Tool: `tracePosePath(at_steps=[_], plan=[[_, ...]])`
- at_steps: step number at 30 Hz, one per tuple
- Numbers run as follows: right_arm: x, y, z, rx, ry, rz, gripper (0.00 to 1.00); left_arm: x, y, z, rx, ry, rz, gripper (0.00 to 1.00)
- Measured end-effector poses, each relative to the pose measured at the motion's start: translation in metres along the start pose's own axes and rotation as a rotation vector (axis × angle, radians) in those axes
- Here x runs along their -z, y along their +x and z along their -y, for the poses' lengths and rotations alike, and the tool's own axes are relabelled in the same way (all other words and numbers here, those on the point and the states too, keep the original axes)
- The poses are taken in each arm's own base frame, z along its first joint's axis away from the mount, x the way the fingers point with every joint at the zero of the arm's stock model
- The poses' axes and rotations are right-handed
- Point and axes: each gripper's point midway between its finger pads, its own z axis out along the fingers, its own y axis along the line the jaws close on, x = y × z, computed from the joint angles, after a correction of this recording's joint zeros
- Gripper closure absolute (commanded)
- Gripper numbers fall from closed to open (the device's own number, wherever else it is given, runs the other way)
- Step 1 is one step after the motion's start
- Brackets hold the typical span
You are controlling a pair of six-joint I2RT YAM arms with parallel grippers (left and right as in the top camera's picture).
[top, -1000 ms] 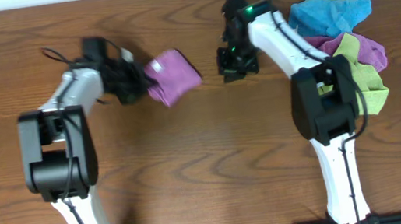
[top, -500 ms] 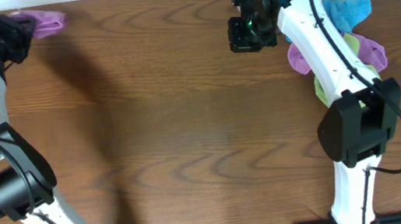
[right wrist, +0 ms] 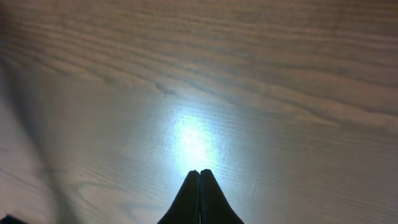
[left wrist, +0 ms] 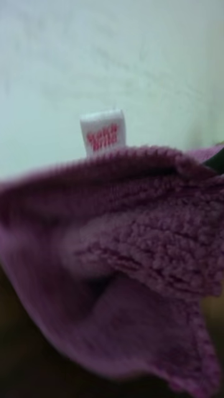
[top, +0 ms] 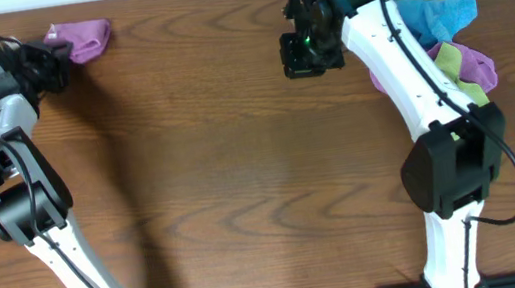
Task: Fold the cloth
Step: 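Carry the folded cloth with the left gripper to the far-left table area, then release the cloth and pull the left gripper back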
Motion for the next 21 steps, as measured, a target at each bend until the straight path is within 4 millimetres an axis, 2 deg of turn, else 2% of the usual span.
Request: tracePosePath(at_steps=[4,5,6,8,9,10,11,21], plan=[[-0.001,0.005,-0.005,0.010,0.001,-0.014,0.99,-0.002,0.004,-0.008,0.016,-0.010,-0.021,0.94],[-0.002,0.006,-0.006,0.013,0.001,-0.015,0.98,-0.001,0.003,-0.009,0.020,-0.012,-0.025,0.88],[-0.002,0.006,-0.007,0.014,0.001,-0.015,0.99,0.000,0.004,-0.011,0.026,-0.019,-0.030,0.62],[-0.003,0.007,-0.009,0.016,0.000,-0.017,0.98,0.004,0.002,-0.015,0.031,-0.026,-0.035,0.21],[-0.003,0.007,-0.009,0.018,0.000,-0.017,0.99,0.006,0.001,-0.016,0.030,-0.023,-0.039,0.11],[-0.003,0.007,-0.010,0.020,0.000,-0.019,0.98,0.008,0.000,-0.018,0.036,-0.024,-0.042,0.07],[-0.003,0.008,-0.011,0.021,-0.001,-0.019,0.99,0.011,-0.001,-0.022,0.047,-0.034,-0.045,0.02],[-0.004,0.007,-0.014,0.029,-0.004,-0.014,0.98,0.060,-0.016,-0.043,0.082,-0.128,-0.045,0.04]])
